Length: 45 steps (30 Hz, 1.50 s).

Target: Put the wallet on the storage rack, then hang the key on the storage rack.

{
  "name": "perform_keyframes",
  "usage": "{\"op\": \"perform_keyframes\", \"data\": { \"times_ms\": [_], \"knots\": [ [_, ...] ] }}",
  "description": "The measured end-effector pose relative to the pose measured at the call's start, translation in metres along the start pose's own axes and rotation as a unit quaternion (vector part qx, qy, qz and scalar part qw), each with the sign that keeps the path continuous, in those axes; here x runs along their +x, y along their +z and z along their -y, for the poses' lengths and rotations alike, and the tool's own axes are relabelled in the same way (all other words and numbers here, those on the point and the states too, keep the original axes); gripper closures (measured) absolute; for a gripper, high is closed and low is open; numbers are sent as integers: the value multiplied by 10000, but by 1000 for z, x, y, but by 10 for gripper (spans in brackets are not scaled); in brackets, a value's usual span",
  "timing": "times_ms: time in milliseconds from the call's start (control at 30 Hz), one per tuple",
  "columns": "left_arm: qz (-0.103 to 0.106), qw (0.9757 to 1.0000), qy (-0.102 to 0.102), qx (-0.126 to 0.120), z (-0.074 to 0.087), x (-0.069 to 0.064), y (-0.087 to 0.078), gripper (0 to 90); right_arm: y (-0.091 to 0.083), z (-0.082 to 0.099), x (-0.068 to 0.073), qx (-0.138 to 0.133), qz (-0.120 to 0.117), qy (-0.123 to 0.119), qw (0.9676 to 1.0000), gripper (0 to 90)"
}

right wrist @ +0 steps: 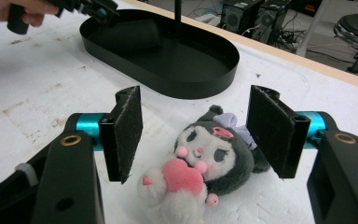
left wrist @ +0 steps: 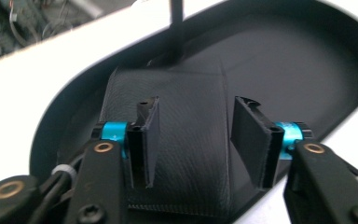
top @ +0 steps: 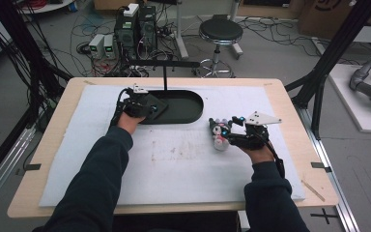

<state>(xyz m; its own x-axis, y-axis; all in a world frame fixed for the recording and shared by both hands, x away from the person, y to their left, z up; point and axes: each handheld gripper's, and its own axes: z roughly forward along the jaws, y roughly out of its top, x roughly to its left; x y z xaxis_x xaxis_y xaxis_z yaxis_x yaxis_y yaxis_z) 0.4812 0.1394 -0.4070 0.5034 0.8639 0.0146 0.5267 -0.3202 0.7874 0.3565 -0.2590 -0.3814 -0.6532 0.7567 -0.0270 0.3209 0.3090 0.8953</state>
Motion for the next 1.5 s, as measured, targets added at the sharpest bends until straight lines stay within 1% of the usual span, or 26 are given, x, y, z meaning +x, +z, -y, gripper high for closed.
{"op": "perform_keyframes", "data": {
  "times_ms": [33,100,167,200,267,333,367,467,500,533,567,633,733,833,967,1033,1067,1133,1200,1267,1300,1333,1367,1400,1467,1500],
  "knots": [
    [47,10000,-75,-40,0,1,-1,491,0,0,0,4,4,12,10000,368],
    [129,9998,-108,-129,-2,1,-6,491,0,1,-2,-3,13,6,10000,368],
    [297,9989,-219,-285,-3,3,-15,491,0,1,-2,8,24,29,10000,368],
    [439,9974,-292,-488,-3,4,-23,476,0,1,-3,4,37,15,10000,368],
    [572,9940,-437,-825,0,6,-37,370,1,1,-3,13,89,-18,10000,354],
    [601,9911,-564,-1042,5,8,-51,220,3,1,-3,63,193,-43,9998,320],
    [614,9895,-598,-1166,9,10,-58,178,4,1,-4,126,250,-25,9996,300],
    [565,9870,-680,-1341,19,15,-75,177,11,3,-5,388,500,104,9979,212],
    [563,9860,-689,-1409,23,16,-81,177,13,3,-5,462,610,167,9969,202],
    [556,9854,-692,-1454,27,17,-85,177,15,4,-6,537,680,161,9961,202],
    [541,9851,-673,-1485,31,18,-89,177,17,4,-5,593,741,175,9953,202],
    [533,9835,-665,-1594,40,18,-97,178,19,5,-4,715,822,159,9939,202],
    [483,9835,-609,-1632,51,17,-104,179,20,4,-2,752,800,188,9938,202],
    [440,9846,-527,-1608,58,17,-110,178,20,3,-2,729,877,221,9932,202],
    [399,9828,-559,-1712,65,16,-117,177,22,3,-1,818,950,207,9919,202],
    [423,9822,-578,-1739,70,17,-118,177,24,2,2,768,1004,175,9918,203],
    [421,9823,-577,-1729,72,17,-119,177,25,1,3,741,1030,145,9918,203],
    [399,9838,-562,-1657,75,16,-120,177,27,1,5,752,1065,128,9914,203],
    [428,9833,-496,-1696,79,16,-121,177,31,1,7,802,1081,114,9908,203],
    [424,9835,-430,-1706,82,16,-122,177,36,2,11,904,1129,109,9894,203],
    [405,9837,-435,-1699,85,15,-122,179,39,3,13,951,1178,98,9884,212],
    [370,9838,-446,-1696,88,15,-121,182,42,5,16,1055,1241,131,9866,245],
    [354,9839,-442,-1696,91,14,-121,185,45,7,19,1139,1263,173,9853,252],
    [329,9845,-446,-1665,95,12,-121,192,50,10,21,1220,1275,167,9842,252],
    [344,9857,-448,-1588,100,12,-120,198,60,14,25,1452,1299,158,9807,247],
    [327,9863,-447,-1553,102,13,-119,198,64,16,26,1534,1327,118,9791,215]
  ]
}}
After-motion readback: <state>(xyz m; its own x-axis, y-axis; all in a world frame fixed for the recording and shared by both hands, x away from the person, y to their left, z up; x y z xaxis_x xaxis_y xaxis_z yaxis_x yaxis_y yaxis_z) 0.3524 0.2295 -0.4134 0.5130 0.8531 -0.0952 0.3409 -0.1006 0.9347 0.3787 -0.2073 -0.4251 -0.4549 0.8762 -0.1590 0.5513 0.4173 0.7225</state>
